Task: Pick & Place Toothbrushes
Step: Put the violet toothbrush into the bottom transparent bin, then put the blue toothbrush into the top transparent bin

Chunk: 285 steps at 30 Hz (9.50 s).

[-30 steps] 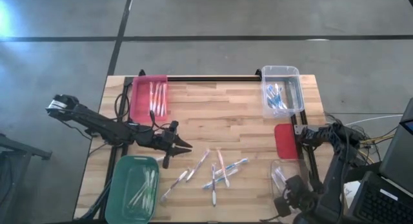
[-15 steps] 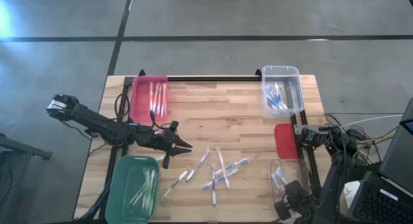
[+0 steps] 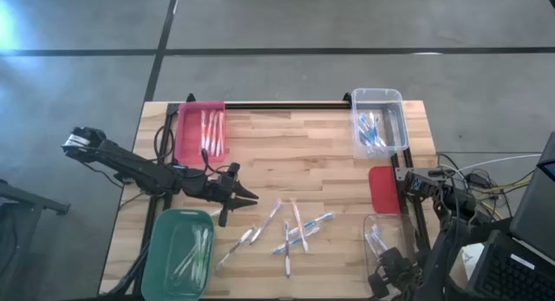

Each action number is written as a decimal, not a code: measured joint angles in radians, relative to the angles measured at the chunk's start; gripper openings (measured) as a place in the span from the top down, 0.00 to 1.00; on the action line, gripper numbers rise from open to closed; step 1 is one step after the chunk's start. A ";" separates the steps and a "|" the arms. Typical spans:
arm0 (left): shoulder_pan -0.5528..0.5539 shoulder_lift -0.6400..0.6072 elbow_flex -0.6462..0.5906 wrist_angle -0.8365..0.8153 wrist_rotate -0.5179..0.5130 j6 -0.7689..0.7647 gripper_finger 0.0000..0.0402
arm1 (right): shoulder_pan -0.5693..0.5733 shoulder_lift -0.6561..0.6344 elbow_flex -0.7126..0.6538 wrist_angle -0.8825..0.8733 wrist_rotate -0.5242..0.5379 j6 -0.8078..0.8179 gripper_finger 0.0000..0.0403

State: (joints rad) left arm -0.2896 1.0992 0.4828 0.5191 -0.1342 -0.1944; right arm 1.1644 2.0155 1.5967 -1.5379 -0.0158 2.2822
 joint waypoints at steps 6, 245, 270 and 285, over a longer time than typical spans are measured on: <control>-0.001 0.000 0.000 -0.001 0.000 -0.001 0.83 | 0.000 -0.002 0.000 -0.001 0.000 0.006 0.87; 0.117 0.544 0.594 -0.237 0.734 -0.571 0.93 | -0.298 -0.223 0.140 0.242 1.310 -2.326 0.50; 0.133 0.544 0.592 -0.177 0.219 0.292 0.93 | -0.157 -0.280 0.153 0.193 1.139 -1.539 0.57; 0.131 0.543 0.592 -0.022 0.218 0.768 0.93 | -0.198 -0.281 -0.074 0.145 1.315 -1.154 0.62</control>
State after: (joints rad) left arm -0.1589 1.6421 1.0748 0.4975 0.0839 0.5737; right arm 0.9666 1.7348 1.5231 -1.3932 1.2992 1.1282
